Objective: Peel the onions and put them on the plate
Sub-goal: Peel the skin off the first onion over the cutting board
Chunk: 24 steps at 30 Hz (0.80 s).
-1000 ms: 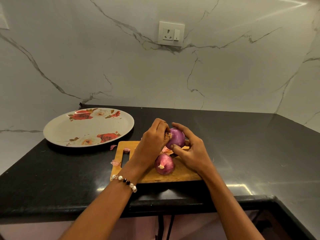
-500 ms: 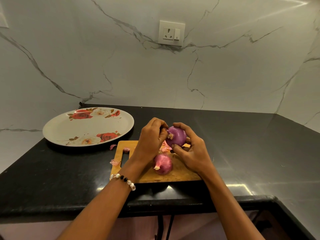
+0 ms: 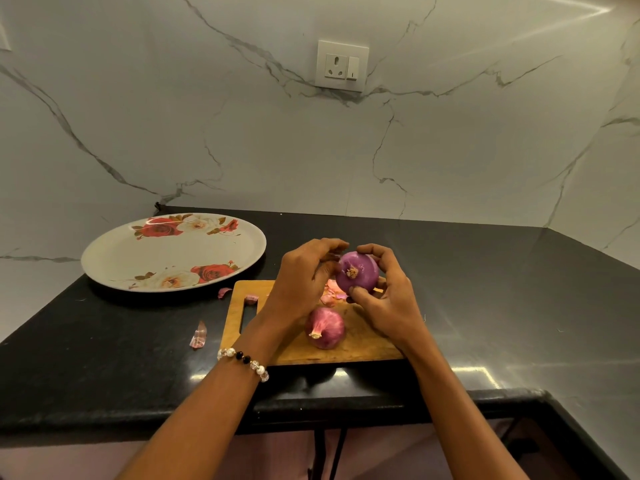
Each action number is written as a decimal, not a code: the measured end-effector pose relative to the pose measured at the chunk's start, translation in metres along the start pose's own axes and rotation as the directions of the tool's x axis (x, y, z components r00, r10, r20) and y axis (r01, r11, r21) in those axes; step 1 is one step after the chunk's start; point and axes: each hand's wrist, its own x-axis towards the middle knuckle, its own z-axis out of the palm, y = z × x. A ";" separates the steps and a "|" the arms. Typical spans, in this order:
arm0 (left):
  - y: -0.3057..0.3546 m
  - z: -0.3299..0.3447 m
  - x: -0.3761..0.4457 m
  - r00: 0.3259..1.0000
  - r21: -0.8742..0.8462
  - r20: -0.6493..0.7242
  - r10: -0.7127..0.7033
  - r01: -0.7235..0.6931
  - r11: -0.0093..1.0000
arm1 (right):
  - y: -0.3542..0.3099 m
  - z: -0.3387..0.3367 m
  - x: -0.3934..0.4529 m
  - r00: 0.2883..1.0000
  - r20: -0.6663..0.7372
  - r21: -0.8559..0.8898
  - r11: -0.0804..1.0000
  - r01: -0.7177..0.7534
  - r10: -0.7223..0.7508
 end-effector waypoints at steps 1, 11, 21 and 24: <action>-0.001 0.000 0.000 0.999 0.021 0.031 0.042 -0.043 0.999 | 0.000 0.000 0.000 1.000 -0.003 0.001 1.000 0.004 -0.004; 0.003 -0.006 -0.003 0.986 0.153 0.060 0.156 -0.164 0.975 | -0.005 0.001 -0.003 0.998 0.056 -0.028 0.999 0.037 -0.036; 0.002 -0.002 -0.004 0.997 0.148 -0.049 0.052 -0.044 0.988 | -0.005 0.002 -0.002 0.998 0.049 -0.017 0.999 0.031 -0.030; 0.001 -0.002 -0.004 0.995 0.107 -0.094 -0.009 0.019 0.994 | -0.004 0.001 -0.001 0.998 0.053 -0.006 0.999 0.038 -0.038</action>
